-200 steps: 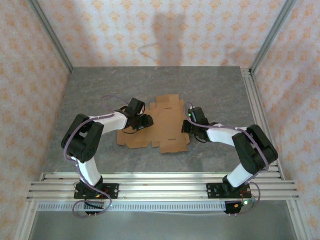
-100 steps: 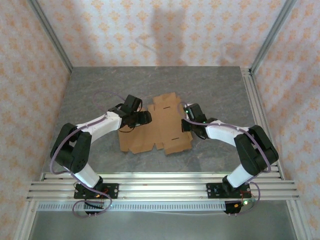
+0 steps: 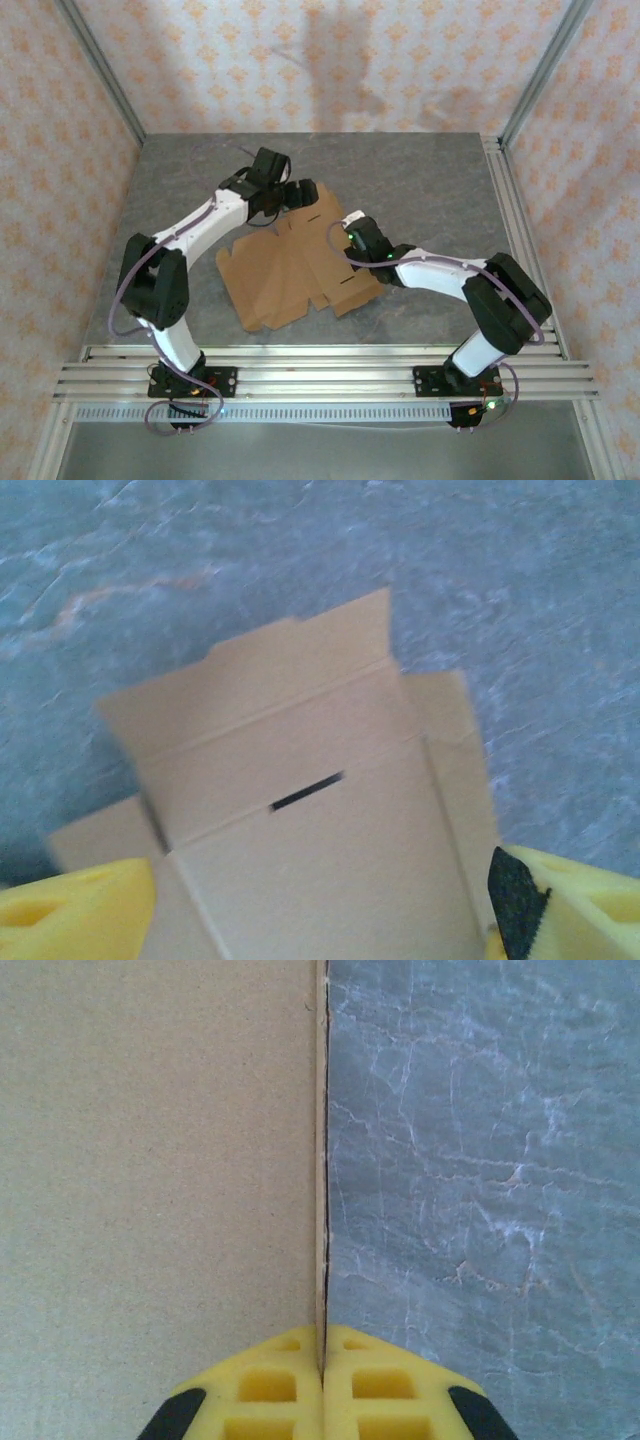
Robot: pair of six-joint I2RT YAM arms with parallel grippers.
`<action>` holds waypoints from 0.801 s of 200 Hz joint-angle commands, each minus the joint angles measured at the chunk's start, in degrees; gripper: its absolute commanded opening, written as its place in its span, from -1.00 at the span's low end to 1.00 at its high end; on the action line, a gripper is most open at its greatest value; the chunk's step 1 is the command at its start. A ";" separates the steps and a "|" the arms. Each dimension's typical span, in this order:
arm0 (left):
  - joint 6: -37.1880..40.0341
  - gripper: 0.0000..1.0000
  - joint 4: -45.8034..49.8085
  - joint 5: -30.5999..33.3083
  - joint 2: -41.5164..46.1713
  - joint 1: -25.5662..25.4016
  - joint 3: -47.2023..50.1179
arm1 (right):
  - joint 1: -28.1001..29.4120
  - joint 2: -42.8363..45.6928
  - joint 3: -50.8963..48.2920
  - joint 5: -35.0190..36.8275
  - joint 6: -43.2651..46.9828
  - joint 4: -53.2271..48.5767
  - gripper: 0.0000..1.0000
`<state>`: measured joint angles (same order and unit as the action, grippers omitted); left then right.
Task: Fold the paper box
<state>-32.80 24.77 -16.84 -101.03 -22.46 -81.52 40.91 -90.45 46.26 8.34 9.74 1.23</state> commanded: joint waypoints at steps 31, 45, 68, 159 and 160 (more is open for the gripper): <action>3.94 0.74 10.69 -3.15 -10.19 -1.41 -17.71 | 3.67 -3.09 1.64 13.55 5.82 5.60 -1.00; 4.71 0.71 13.05 -3.75 -13.29 -1.81 -22.52 | 4.00 -3.67 1.63 15.97 4.90 6.41 -1.00; 5.36 0.68 15.55 -4.62 -17.79 -2.34 -29.09 | 4.18 -3.25 0.99 18.23 4.12 8.18 -1.00; 9.59 0.64 24.22 -4.50 -30.65 -4.96 -51.81 | 4.36 -4.20 0.94 17.77 6.43 9.49 -1.00; 9.63 0.64 24.24 -4.42 -30.72 -4.92 -51.86 | 4.36 -4.25 0.94 17.72 6.43 9.49 -1.00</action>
<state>-25.69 44.77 -22.09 -130.74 -26.70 -129.38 44.86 -93.80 46.39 24.27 15.35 9.56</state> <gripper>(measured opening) 0.825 0.050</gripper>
